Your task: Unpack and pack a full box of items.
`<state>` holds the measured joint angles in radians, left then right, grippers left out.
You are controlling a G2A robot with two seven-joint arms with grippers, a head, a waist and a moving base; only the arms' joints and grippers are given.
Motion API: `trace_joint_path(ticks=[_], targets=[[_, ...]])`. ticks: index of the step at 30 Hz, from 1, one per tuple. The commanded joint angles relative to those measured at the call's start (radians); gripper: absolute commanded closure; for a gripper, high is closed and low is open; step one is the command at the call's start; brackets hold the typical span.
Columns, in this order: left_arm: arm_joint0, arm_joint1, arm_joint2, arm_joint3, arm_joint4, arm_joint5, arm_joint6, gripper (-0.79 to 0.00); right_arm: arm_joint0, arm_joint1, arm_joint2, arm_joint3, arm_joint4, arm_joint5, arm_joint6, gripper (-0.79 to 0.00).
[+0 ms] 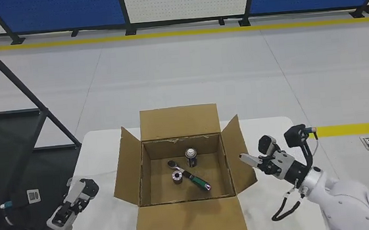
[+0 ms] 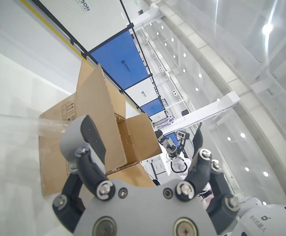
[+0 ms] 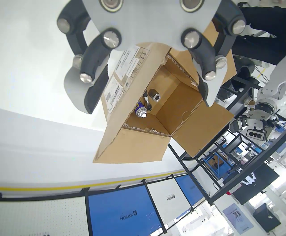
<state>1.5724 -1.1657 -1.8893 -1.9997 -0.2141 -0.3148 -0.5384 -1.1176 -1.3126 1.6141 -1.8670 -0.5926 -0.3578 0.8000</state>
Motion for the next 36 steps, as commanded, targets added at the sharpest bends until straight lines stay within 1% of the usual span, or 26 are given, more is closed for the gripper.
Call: trace_joint_path(ticks=[1,9,12,16,20,22,23,24,25,26,27,31,36], targets=[[0.001,0.0,0.002,-0.001,0.0,0.0,0.005,-0.785,0.002,0.0,-0.001,0.001,0.001,0.004,0.006,-0.785],[0.002,0.0,0.002,0.0,-0.001,0.001,0.009,-0.785,0.002,0.0,-0.001,0.001,0.001,0.004,0.006,-0.785],[0.002,0.0,0.002,0.0,-0.001,0.001,0.009,-0.785,0.008,0.001,-0.032,0.006,0.024,0.006,0.009,-0.785],[0.004,0.001,0.015,-0.013,-0.002,-0.015,-0.007,-0.785,0.068,0.003,-0.071,0.018,0.024,0.122,0.05,-0.785],[0.018,0.002,0.01,-0.004,-0.016,-0.048,-0.017,-0.785,0.142,0.008,-0.098,0.041,0.04,0.22,0.157,-0.785],[0.024,0.001,0.006,0.002,-0.023,-0.051,-0.004,-0.785,0.174,0.012,-0.108,0.053,0.009,0.269,0.201,-0.785],[0.026,0.001,0.005,0.003,-0.026,-0.052,-0.001,-0.785,0.189,0.013,-0.115,0.055,0.008,0.291,0.219,-0.671],[0.027,0.001,0.003,0.004,-0.03,-0.055,0.003,-0.785,0.199,0.013,-0.122,0.059,0.017,0.305,0.233,-0.511],[0.028,0.001,0.002,0.006,-0.033,-0.057,0.006,-0.785,0.207,0.015,-0.123,0.065,0.017,0.321,0.244,-0.323],[0.029,0.002,0.001,0.007,-0.035,-0.057,0.007,-0.785,0.213,0.016,-0.126,0.066,0.016,0.335,0.252,-0.249],[0.028,0.002,0.0,0.007,-0.036,-0.058,0.007,-0.785,0.217,0.017,-0.128,0.069,0.02,0.348,0.258,-0.157],[0.025,0.003,0.0,0.007,-0.039,-0.059,0.006,-0.785,0.224,0.023,-0.125,0.071,0.019,0.392,0.27,-0.006],[0.013,0.005,0.003,0.01,-0.038,-0.054,-0.002,-0.785,0.217,0.031,-0.115,0.059,0.004,0.466,0.288,0.0]])
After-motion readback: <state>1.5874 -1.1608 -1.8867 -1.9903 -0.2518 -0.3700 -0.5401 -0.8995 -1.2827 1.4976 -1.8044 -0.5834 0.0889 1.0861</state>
